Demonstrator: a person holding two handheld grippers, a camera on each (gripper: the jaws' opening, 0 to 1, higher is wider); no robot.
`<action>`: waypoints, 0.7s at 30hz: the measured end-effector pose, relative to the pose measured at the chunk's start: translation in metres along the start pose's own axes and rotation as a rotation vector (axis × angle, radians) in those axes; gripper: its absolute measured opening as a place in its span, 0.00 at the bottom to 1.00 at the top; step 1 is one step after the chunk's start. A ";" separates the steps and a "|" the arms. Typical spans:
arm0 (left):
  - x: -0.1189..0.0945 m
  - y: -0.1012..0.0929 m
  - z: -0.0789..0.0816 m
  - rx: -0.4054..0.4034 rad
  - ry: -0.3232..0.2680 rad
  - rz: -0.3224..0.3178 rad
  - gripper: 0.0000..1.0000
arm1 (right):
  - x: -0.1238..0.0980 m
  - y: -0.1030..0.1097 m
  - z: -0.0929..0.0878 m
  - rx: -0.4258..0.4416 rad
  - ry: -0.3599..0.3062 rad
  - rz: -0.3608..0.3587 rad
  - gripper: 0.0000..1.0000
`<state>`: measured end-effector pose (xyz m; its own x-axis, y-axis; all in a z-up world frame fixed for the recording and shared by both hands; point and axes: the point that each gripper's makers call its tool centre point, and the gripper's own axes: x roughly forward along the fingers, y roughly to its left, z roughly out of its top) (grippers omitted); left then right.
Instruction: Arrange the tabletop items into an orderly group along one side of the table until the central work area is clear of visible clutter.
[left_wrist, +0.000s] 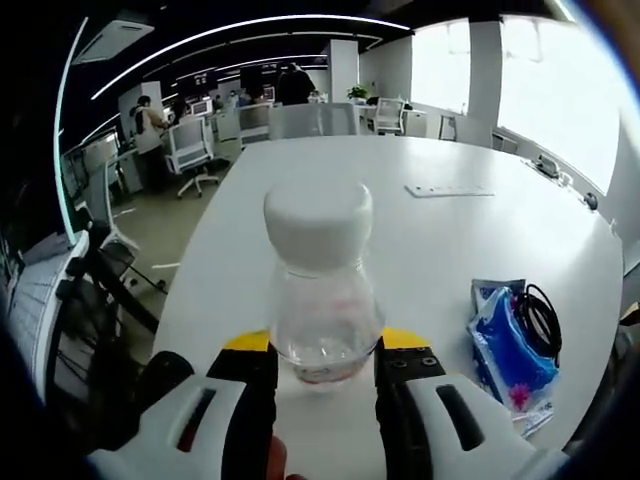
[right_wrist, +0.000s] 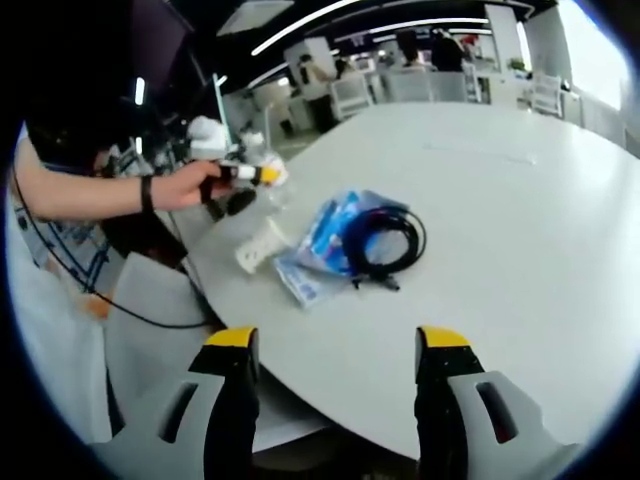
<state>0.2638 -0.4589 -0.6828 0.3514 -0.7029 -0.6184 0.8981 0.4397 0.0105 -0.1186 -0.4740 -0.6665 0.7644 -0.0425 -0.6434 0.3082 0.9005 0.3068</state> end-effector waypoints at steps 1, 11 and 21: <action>0.001 0.000 0.001 0.003 0.001 -0.002 0.37 | 0.000 0.001 0.000 0.000 0.000 0.001 0.62; 0.006 -0.001 0.003 0.025 0.005 -0.031 0.38 | 0.001 0.001 0.000 -0.001 0.002 0.003 0.62; -0.004 -0.006 0.008 -0.003 -0.011 -0.073 0.46 | 0.002 0.001 -0.002 0.005 0.002 0.003 0.62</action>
<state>0.2594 -0.4634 -0.6740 0.2877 -0.7394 -0.6087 0.9206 0.3887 -0.0370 -0.1183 -0.4719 -0.6688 0.7640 -0.0385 -0.6440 0.3087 0.8983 0.3125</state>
